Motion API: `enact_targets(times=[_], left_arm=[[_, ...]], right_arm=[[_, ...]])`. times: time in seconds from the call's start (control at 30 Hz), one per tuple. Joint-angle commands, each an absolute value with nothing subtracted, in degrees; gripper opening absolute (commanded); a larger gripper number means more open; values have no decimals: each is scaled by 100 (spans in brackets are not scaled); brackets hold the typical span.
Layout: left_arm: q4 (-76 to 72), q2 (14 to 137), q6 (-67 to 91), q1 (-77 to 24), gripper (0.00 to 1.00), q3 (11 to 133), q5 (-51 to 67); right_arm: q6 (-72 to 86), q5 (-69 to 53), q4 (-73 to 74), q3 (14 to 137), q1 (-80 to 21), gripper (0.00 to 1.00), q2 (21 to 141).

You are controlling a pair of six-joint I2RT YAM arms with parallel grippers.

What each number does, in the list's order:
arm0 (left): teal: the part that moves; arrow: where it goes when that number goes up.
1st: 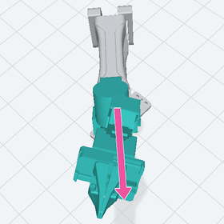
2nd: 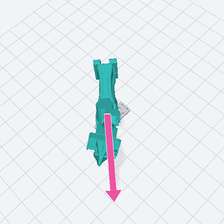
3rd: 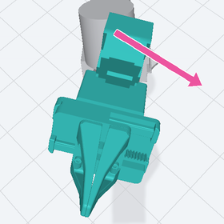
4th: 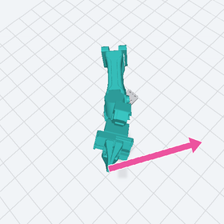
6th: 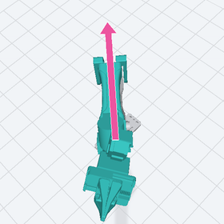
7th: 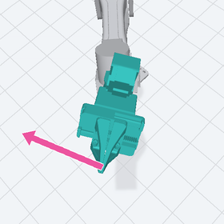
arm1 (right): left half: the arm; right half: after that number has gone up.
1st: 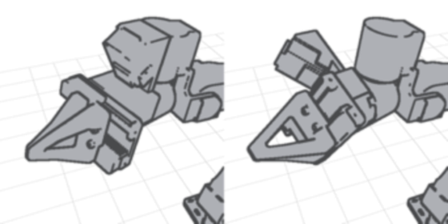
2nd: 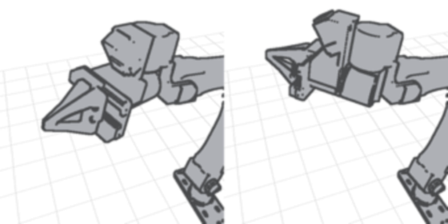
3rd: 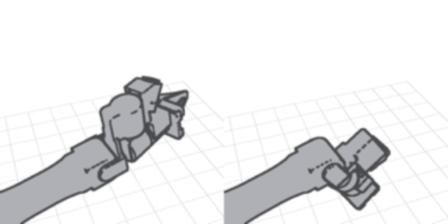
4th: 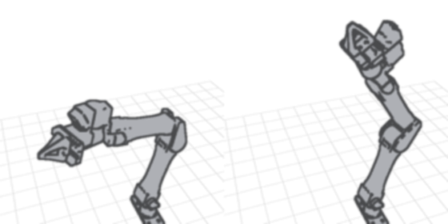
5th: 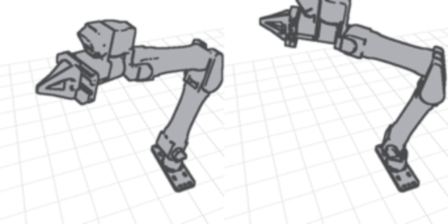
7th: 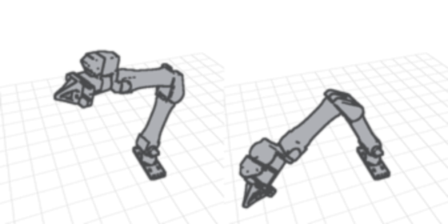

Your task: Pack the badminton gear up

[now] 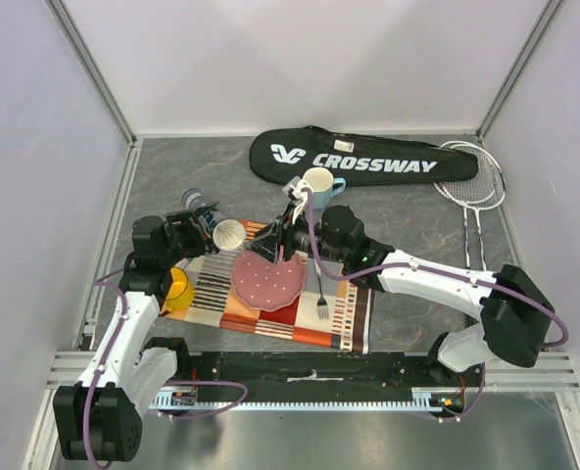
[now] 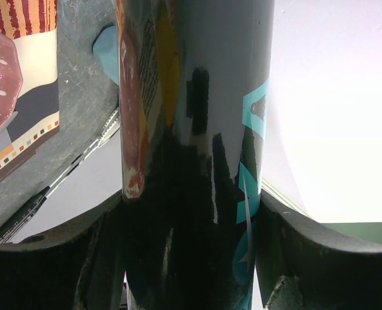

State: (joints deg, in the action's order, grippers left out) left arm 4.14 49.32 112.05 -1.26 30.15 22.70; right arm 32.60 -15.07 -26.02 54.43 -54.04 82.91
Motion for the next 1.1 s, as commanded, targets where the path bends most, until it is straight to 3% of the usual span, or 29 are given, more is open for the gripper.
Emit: enact_targets(times=[0.0, 0.3, 0.33, 0.37, 0.47, 0.53, 0.87, 1.07], left_arm=[[-35, 4781, 11057, -141, 2, 3182, 2399], [-44, 4790, 10934, -141, 2, 3164, 2294], [-35, 4799, 10890, -141, 2, 3164, 2285], [-35, 4808, 10872, -141, 2, 3173, 2276], [-35, 4816, 10872, -141, 2, 3173, 2268], [-35, 4834, 10855, -141, 2, 3190, 2268], [-35, 4852, 10828, -141, 2, 3217, 2303], [105, 4816, 10837, -149, 2, 3252, 2373]], right_arm=[[3253, -1241, -2639, 5633, -5423, 51, 8095], [2692, -546, -1532, 5985, -5633, 60, 7577], [2594, -301, -1408, 6116, -5817, 57, 7550], [2523, -229, -1302, 6187, -5897, 36, 7541], [2312, -45, -932, 6477, -6161, 6, 7629], [2215, 87, -756, 6617, -6266, 0, 7708], [2066, 273, -633, 6891, -6372, 0, 7866], [2144, 71, -931, 7092, -6381, 0, 8550]])
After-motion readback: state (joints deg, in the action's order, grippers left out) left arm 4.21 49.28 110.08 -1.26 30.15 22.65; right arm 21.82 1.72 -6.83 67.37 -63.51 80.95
